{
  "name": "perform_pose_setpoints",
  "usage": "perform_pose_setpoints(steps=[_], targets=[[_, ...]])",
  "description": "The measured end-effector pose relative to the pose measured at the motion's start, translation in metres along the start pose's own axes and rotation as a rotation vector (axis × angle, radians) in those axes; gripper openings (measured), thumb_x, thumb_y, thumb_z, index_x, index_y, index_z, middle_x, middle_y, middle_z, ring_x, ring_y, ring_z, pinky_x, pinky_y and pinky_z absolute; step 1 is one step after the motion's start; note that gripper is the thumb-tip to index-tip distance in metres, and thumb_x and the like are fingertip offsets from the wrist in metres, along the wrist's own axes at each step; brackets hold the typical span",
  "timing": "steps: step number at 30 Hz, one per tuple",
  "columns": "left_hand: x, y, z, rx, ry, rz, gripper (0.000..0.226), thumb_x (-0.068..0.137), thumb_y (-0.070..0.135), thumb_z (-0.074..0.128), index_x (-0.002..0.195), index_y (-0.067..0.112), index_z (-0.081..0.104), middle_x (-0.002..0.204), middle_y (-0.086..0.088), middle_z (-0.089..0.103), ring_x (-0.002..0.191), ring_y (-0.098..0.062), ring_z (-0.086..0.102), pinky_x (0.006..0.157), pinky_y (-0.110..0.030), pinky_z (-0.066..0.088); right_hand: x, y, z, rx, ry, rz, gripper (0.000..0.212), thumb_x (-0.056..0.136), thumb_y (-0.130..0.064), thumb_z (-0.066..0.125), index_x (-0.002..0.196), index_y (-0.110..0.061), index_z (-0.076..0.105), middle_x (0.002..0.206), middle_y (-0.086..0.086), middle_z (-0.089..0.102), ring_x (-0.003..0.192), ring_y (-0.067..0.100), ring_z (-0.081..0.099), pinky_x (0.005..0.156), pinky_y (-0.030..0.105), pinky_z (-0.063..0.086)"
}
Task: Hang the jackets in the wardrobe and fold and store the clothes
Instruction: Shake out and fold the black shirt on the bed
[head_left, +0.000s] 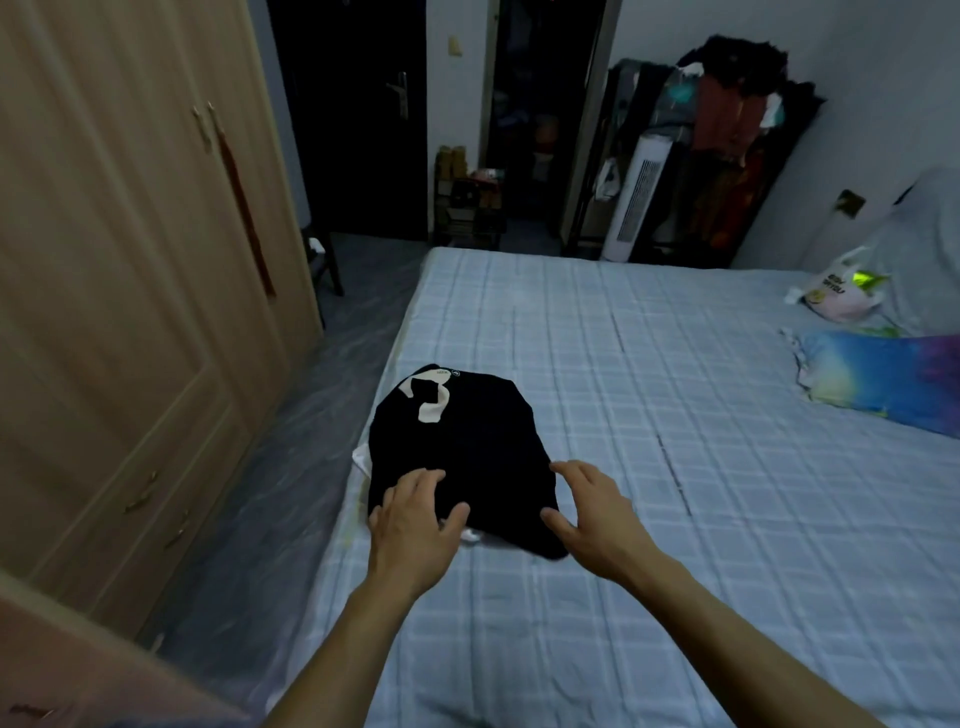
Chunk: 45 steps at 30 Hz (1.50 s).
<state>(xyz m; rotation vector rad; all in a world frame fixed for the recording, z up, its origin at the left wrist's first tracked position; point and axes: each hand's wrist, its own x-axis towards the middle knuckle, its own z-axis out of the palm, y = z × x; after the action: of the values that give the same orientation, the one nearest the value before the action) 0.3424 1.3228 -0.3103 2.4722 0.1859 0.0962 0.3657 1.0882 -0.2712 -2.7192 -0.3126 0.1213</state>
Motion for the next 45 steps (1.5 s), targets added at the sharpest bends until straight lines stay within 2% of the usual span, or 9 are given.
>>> perform_pose_setpoints(steps=[5, 10, 17, 26, 32, 39, 42, 45], targets=[[0.033, -0.004, 0.012, 0.041, -0.004, -0.012, 0.053, 0.093, 0.051, 0.056, 0.138, 0.024, 0.049, 0.143, 0.004, 0.047, 0.130, -0.020, 0.045, 0.107, -0.046, 0.039, 0.040, 0.013, 0.011, 0.049, -0.002, -0.012, 0.061, 0.093, -0.043, 0.056, 0.147, -0.022, 0.035, 0.149, 0.000, 0.040, 0.137, 0.021, 0.038, 0.109, 0.040, 0.037], [0.066, 0.006, 0.030, 0.120, -0.057, -0.032, 0.053, 0.094, 0.052, 0.053, 0.140, 0.027, 0.045, 0.145, 0.008, 0.044, 0.129, -0.017, 0.045, 0.105, -0.038, 0.040, 0.083, 0.040, 0.016, 0.136, -0.049, -0.014, 0.063, 0.093, -0.045, 0.053, 0.148, -0.025, 0.032, 0.152, -0.001, 0.035, 0.137, 0.019, 0.037, 0.109, 0.040, 0.038], [0.103, 0.008, 0.045, 0.159, -0.081, -0.108, 0.051, 0.095, 0.047, 0.055, 0.139, 0.024, 0.046, 0.144, 0.005, 0.045, 0.128, -0.018, 0.045, 0.104, -0.039, 0.042, 0.147, 0.080, 0.023, 0.199, -0.115, -0.035, 0.062, 0.094, -0.042, 0.055, 0.148, -0.022, 0.033, 0.151, 0.001, 0.038, 0.136, 0.021, 0.040, 0.109, 0.040, 0.039], [0.138, -0.039, 0.078, 0.166, -0.188, -0.173, 0.052, 0.095, 0.043, 0.058, 0.140, 0.021, 0.046, 0.144, 0.003, 0.045, 0.128, -0.019, 0.044, 0.106, -0.034, 0.041, 0.191, 0.096, 0.079, 0.167, -0.276, 0.015, 0.062, 0.094, -0.045, 0.054, 0.149, -0.024, 0.032, 0.153, -0.002, 0.035, 0.135, 0.021, 0.040, 0.109, 0.043, 0.040], [0.161, -0.076, 0.105, 0.121, -0.274, -0.223, 0.053, 0.096, 0.043, 0.056, 0.143, 0.021, 0.043, 0.147, 0.001, 0.043, 0.127, -0.020, 0.043, 0.104, -0.029, 0.039, 0.216, 0.085, 0.127, 0.148, -0.451, 0.083, 0.062, 0.094, -0.039, 0.057, 0.148, -0.021, 0.033, 0.150, 0.005, 0.038, 0.130, 0.023, 0.046, 0.107, 0.037, 0.042], [0.192, -0.130, 0.133, 0.253, -0.388, -0.109, 0.058, 0.094, 0.047, 0.055, 0.144, 0.024, 0.039, 0.150, 0.003, 0.035, 0.134, -0.020, 0.037, 0.106, -0.033, 0.038, 0.247, 0.068, 0.187, 0.087, -0.519, 0.086, 0.066, 0.090, -0.039, 0.061, 0.148, -0.023, 0.033, 0.149, 0.004, 0.040, 0.131, 0.023, 0.045, 0.108, 0.038, 0.042], [0.206, -0.149, 0.146, 0.336, -0.430, -0.047, 0.065, 0.086, 0.049, 0.064, 0.143, 0.024, 0.044, 0.153, -0.003, 0.036, 0.138, -0.025, 0.036, 0.108, -0.041, 0.038, 0.259, 0.062, 0.210, 0.052, -0.542, 0.081, 0.071, 0.086, -0.041, 0.066, 0.147, -0.025, 0.033, 0.148, 0.002, 0.039, 0.131, 0.023, 0.044, 0.108, 0.038, 0.042], [0.217, -0.168, 0.158, 0.423, -0.468, 0.025, 0.078, 0.061, 0.053, 0.082, 0.129, 0.024, 0.056, 0.139, -0.007, 0.053, 0.126, -0.030, 0.052, 0.096, -0.045, 0.049, 0.266, 0.058, 0.235, -0.010, -0.565, 0.091, 0.084, 0.080, -0.047, 0.070, 0.150, -0.028, 0.027, 0.154, 0.002, 0.029, 0.137, 0.024, 0.035, 0.109, 0.041, 0.040]])
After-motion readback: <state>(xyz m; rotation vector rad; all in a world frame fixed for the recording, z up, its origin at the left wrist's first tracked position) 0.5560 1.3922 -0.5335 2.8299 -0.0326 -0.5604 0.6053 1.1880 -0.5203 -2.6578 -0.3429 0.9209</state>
